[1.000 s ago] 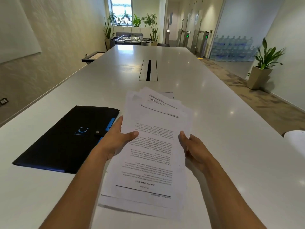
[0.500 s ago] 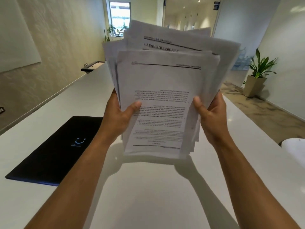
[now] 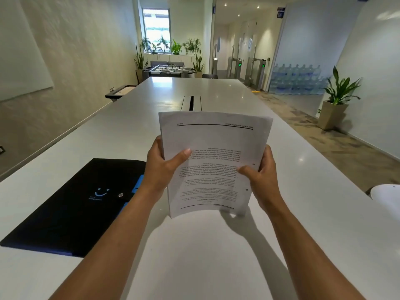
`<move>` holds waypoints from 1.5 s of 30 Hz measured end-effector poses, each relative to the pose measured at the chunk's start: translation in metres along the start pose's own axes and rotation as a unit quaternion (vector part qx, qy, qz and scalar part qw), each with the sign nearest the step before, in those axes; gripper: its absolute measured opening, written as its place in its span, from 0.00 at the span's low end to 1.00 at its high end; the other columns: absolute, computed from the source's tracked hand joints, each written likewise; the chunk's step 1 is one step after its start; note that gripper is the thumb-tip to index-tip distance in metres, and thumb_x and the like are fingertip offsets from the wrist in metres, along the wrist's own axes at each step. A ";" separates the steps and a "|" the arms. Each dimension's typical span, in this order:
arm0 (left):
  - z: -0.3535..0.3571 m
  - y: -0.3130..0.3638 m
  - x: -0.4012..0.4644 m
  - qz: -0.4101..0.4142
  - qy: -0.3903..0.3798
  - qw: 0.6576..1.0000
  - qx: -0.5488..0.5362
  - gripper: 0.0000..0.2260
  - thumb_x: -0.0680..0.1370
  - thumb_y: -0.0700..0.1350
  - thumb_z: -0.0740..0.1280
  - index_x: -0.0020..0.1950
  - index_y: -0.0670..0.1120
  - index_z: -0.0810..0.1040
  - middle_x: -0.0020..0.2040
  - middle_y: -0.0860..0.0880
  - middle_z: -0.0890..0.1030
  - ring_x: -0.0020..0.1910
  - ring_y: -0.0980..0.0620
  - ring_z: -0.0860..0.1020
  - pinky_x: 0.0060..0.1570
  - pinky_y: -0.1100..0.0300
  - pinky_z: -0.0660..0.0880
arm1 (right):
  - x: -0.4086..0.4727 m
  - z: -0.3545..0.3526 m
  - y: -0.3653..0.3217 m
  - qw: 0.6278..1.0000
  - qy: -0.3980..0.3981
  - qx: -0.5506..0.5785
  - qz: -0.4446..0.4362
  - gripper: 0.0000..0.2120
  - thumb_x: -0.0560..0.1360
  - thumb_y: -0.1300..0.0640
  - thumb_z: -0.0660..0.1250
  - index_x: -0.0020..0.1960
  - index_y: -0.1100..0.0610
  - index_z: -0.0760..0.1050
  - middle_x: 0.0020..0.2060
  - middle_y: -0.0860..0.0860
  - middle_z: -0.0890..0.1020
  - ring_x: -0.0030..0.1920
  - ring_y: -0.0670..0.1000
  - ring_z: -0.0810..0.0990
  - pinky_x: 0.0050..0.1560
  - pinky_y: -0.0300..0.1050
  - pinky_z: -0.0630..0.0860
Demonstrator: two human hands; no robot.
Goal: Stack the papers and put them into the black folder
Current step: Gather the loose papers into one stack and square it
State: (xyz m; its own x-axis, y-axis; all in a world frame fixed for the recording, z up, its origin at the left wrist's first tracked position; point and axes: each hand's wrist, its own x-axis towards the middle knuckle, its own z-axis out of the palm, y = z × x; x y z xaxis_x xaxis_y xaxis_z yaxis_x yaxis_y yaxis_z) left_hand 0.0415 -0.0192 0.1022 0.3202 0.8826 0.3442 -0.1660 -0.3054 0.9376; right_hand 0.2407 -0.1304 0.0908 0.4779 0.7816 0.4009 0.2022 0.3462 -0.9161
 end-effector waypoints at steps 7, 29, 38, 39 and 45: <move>0.012 -0.004 -0.002 0.009 0.029 1.000 0.004 0.21 0.69 0.50 0.74 0.60 0.54 0.74 0.53 0.49 0.81 0.50 0.50 0.82 0.45 0.57 0.81 | 0.005 0.005 0.011 0.999 0.036 0.012 0.005 0.19 0.62 0.62 0.66 0.52 0.51 0.73 0.48 0.52 0.82 0.47 0.52 0.82 0.41 0.44 0.81; 0.027 -0.049 -0.012 -0.080 0.067 0.994 -0.034 0.11 0.76 0.36 0.68 0.56 0.48 0.79 0.50 0.49 0.83 0.48 0.51 0.82 0.36 0.66 0.78 | -0.020 0.015 0.068 0.995 0.077 -0.037 0.054 0.12 0.74 0.62 0.63 0.55 0.52 0.68 0.50 0.48 0.79 0.46 0.41 0.82 0.38 0.36 0.80; 0.038 -0.052 0.017 -0.201 0.032 0.977 -0.066 0.15 0.74 0.36 0.68 0.59 0.47 0.74 0.51 0.46 0.84 0.46 0.45 0.84 0.42 0.49 0.83 | -0.007 -0.012 0.069 0.990 0.050 -0.063 0.116 0.11 0.76 0.60 0.69 0.55 0.54 0.69 0.52 0.51 0.80 0.49 0.53 0.84 0.48 0.51 0.84; 0.039 -0.054 0.020 -0.220 0.022 0.973 -0.064 0.15 0.74 0.36 0.68 0.59 0.47 0.74 0.51 0.45 0.84 0.47 0.44 0.84 0.43 0.48 0.82 | -0.007 -0.014 0.069 0.988 0.051 -0.038 0.142 0.11 0.77 0.63 0.67 0.55 0.55 0.69 0.52 0.53 0.80 0.49 0.56 0.84 0.48 0.54 0.84; 0.037 -0.087 0.054 -0.252 0.048 0.956 0.143 0.15 0.73 0.40 0.68 0.59 0.45 0.71 0.50 0.43 0.80 0.40 0.47 0.81 0.40 0.54 0.79 | -0.009 -0.040 0.078 0.955 0.122 0.080 0.260 0.15 0.75 0.72 0.65 0.57 0.58 0.69 0.54 0.59 0.80 0.49 0.63 0.84 0.50 0.63 0.82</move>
State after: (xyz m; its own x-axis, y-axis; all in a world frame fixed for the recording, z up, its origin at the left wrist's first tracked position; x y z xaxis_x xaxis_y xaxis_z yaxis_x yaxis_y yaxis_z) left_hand 0.1081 0.0416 0.0413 0.2025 0.9680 -0.1481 0.2529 0.0944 0.9629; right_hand 0.2864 -0.1311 0.0156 0.6673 0.7318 -0.1387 -0.2400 0.0350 -0.9701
